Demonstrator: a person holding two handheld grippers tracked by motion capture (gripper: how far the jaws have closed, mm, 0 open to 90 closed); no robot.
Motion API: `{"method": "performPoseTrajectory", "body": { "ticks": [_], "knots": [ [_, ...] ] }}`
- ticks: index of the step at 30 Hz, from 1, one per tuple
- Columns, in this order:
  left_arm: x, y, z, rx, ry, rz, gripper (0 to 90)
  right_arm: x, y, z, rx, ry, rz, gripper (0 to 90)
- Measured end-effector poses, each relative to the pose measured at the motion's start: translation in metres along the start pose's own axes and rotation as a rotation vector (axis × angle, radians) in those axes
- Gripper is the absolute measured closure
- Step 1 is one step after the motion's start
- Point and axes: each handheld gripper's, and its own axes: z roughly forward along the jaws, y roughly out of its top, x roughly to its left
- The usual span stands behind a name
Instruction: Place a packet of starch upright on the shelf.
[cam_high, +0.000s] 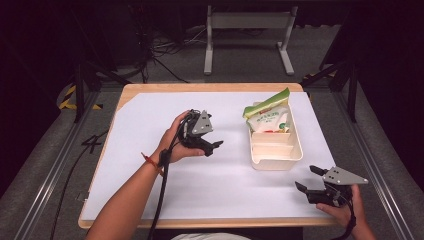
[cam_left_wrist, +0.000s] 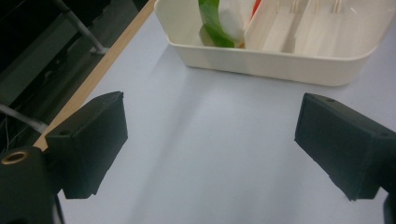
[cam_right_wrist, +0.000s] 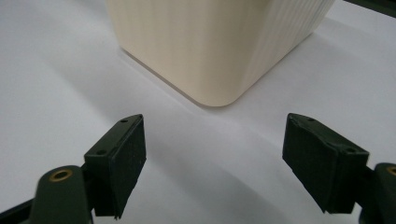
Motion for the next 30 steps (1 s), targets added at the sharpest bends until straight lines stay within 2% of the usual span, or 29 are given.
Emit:
{"method": "performPoseTrajectory", "body": {
  "ticks": [7, 13, 22, 24, 27, 30],
  "knots": [
    [-0.004, -0.02, -0.01, -0.004, 0.012, -0.019, 11.0, 0.0, 0.0, 0.0, 0.002, -0.001, -0.002, 21.2],
    [-0.004, -0.042, -0.023, 0.025, 0.045, -0.037, 11.0, 0.0, 0.0, 0.001, 0.004, -0.002, -0.002, 21.0],
    [-0.007, -0.088, -0.047, 0.06, 0.095, -0.091, 11.5, 0.0, 0.0, 0.0, 0.001, -0.004, -0.002, 20.7],
    [-0.008, -0.097, -0.051, 0.068, 0.091, -0.122, 11.6, 0.0, 0.0, 0.0, 0.001, -0.005, -0.005, 20.6],
    [-0.012, -0.11, -0.058, 0.092, 0.098, -0.136, 11.4, 0.0, 0.0, 0.0, 0.003, -0.011, -0.003, 20.4],
    [-0.017, -0.121, -0.068, 0.089, 0.112, -0.157, 11.4, 0.0, 0.001, -0.001, 0.0, -0.018, -0.001, 20.4]
  ]
}}
